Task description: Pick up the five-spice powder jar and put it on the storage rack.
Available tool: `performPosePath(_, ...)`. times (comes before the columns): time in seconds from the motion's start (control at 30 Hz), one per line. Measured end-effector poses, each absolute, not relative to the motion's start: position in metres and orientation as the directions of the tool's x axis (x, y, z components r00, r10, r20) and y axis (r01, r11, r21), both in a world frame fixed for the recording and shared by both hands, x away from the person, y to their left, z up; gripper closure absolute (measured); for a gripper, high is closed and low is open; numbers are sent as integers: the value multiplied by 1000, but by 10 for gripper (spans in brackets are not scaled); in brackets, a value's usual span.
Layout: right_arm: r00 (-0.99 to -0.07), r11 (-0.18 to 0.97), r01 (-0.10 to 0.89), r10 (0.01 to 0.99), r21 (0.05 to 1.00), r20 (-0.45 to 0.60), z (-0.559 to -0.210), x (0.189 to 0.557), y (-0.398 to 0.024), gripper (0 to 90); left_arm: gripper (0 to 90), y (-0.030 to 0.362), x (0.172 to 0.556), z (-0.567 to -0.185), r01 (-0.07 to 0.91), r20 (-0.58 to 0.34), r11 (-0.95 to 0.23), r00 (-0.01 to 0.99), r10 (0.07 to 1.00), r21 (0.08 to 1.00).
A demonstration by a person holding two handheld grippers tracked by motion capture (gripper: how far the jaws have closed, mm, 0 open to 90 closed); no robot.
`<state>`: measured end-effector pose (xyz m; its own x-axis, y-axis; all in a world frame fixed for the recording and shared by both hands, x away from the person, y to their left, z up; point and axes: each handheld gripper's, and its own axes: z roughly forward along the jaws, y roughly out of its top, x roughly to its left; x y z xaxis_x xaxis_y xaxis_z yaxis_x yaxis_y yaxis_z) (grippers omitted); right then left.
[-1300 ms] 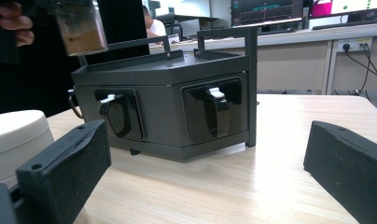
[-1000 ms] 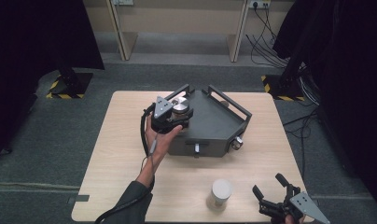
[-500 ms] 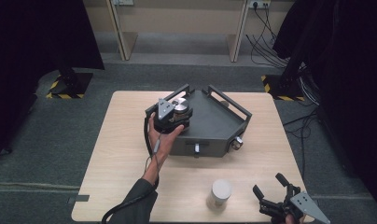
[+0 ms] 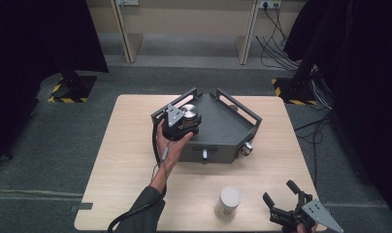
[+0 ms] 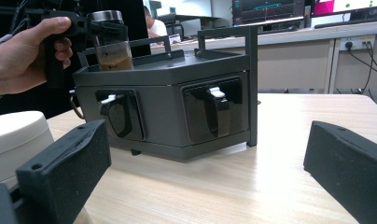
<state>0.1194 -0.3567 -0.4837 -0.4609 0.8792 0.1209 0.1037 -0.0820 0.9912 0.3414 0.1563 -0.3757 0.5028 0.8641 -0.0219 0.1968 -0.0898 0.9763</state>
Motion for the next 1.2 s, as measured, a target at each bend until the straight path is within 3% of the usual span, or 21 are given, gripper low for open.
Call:
performPosePath(0.07, -465, -79, 109, 877, 991, 121, -483, 120, -357, 9, 270, 156, 340, -377, 179, -18, -83, 501, 865, 980)
performPosePath(0.2, -466, -77, 108, 876, 991, 119, -483, 120, -357, 9, 84, 157, 339, -377, 174, -30, -69, 509, 860, 982)
performPosePath(0.33, -466, -78, 107, 877, 991, 119, -483, 120, -357, 9, 6, 158, 338, -379, 176, -43, -52, 499, 866, 983)
performPosePath(1.2, -464, -74, 103, 879, 992, 114, -483, 119, -356, 7, 0, 175, 326, -390, 137, -80, 6, 544, 835, 991)
